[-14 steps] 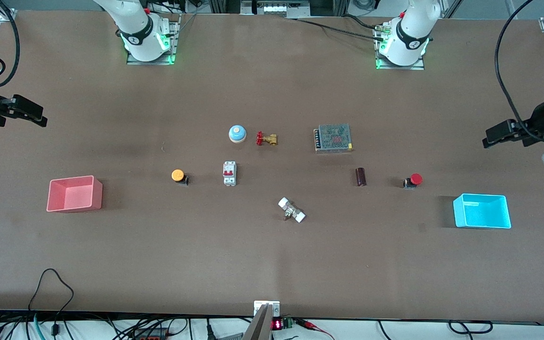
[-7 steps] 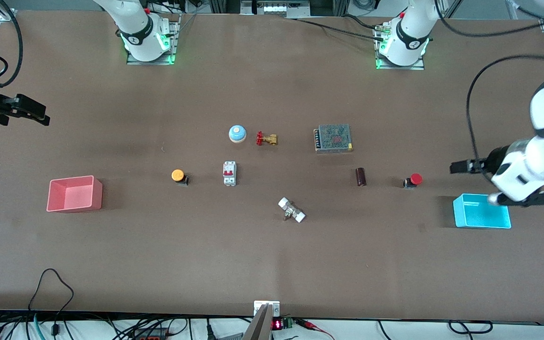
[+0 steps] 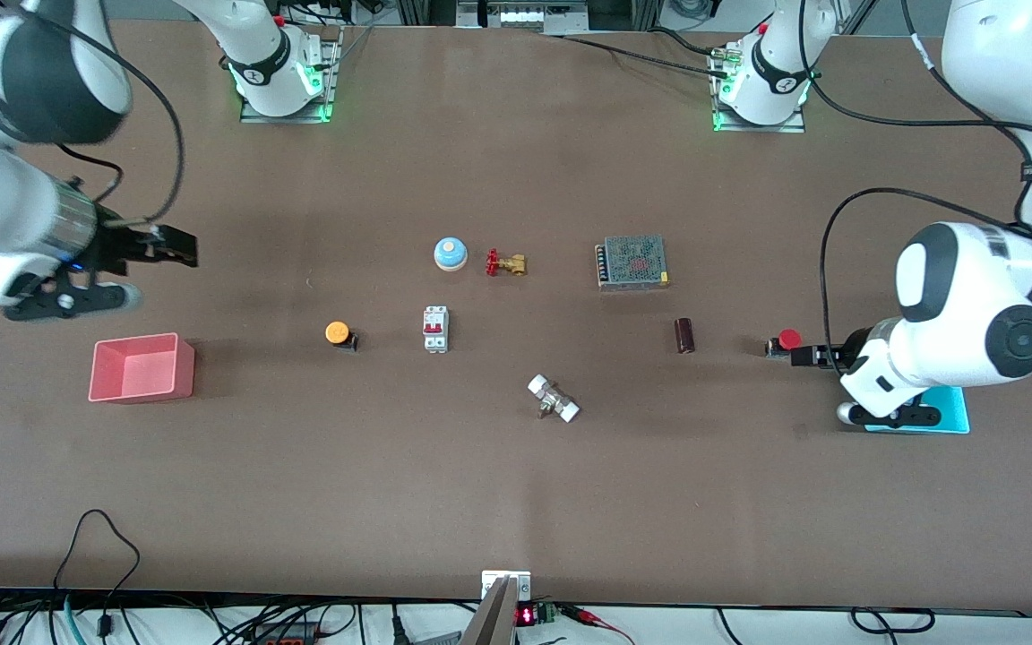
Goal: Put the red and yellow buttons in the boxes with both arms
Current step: 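Reach the right gripper to the yellow button while the left gripper reaches the red button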
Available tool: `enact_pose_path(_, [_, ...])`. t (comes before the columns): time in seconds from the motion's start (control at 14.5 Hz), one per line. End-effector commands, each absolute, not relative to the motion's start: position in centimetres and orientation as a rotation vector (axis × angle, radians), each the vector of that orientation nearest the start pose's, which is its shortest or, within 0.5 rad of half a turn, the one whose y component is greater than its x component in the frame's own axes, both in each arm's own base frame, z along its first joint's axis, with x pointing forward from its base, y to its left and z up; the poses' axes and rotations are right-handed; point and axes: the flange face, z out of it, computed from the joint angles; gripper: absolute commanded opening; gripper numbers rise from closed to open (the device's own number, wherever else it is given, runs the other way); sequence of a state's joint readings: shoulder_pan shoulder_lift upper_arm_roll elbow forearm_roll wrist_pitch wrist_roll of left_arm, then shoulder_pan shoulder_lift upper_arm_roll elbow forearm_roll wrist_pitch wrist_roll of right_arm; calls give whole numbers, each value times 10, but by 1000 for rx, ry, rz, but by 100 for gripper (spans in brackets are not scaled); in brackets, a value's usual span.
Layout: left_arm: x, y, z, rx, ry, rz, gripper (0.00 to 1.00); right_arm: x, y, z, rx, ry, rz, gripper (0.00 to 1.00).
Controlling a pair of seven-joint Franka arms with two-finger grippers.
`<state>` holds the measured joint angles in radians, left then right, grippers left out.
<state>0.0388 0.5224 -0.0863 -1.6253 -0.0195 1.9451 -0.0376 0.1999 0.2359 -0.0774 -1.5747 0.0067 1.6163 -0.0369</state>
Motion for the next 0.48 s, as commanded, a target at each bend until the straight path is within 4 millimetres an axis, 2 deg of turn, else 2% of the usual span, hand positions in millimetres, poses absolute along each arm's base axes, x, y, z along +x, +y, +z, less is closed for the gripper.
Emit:
enact_pose_path(0.0, [639, -21, 275, -3164, 41, 338, 100, 617, 83, 465, -3133, -247, 276, 100])
enact_pose_path(0.14, [628, -21, 251, -3160, 34, 381, 100, 620, 104, 446, -3139, -251, 275, 100])
enact_pose_path(0.21, [624, -19, 243, -3165, 21, 404, 100, 622, 106, 438, -3152, -136, 243, 100])
enact_pose_path(0.28, [621, -18, 239, -3166, 8, 417, 100, 622, 111, 428, -3160, -62, 225, 100])
enact_pose_path(0.41, [620, -19, 232, -3163, -7, 434, 100, 621, 128, 412, -3165, -64, 193, 100])
